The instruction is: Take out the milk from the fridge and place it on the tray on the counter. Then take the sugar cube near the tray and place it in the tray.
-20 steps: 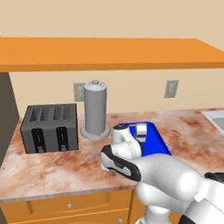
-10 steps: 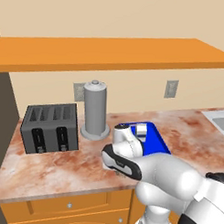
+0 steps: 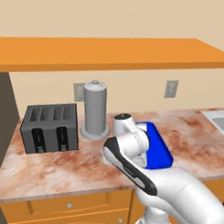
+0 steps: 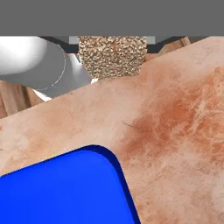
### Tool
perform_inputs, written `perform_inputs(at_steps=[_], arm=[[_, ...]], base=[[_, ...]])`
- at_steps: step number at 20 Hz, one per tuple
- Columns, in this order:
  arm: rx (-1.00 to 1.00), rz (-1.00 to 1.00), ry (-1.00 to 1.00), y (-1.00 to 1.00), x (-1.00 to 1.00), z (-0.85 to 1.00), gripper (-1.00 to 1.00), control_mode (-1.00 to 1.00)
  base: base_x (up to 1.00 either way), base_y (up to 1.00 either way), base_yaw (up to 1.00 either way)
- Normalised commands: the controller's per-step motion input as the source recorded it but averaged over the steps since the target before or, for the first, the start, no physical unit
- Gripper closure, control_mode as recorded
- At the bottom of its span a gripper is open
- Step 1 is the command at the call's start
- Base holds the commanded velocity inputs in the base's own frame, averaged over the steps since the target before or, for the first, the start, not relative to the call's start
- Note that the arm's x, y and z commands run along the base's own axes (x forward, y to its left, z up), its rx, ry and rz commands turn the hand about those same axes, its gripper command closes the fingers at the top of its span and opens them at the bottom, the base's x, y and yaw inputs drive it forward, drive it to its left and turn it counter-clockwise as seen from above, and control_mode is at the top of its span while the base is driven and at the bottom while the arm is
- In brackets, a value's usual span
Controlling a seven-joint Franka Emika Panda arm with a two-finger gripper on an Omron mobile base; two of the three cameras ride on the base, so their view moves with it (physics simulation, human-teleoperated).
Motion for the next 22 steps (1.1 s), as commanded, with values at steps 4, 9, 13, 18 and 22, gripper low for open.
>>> perform_inputs(at_steps=[4, 9, 13, 18, 22], arm=[[-0.09, 0.05, -0.09, -0.51, -0.02, 0.77, 1.00, -1.00], [-0.05, 0.11, -0.04, -0.89, 0.10, 0.37, 1.00, -1.00], [0.01, 0.12, 0.03, -0.88, 0.46, 0.19, 1.00, -1.00], [0.02, 0.14, 0.21, -0.52, 0.72, 0.03, 1.00, -1.00], [0.00, 0.13, 0.19, -0.20, 0.59, 0.00, 1.00, -1.00]], base=[[0.00, 0.00, 0.00], [0.00, 0.00, 0.00], [0.00, 0.00, 0.00], [0.00, 0.00, 0.00], [0.00, 0.00, 0.00]])
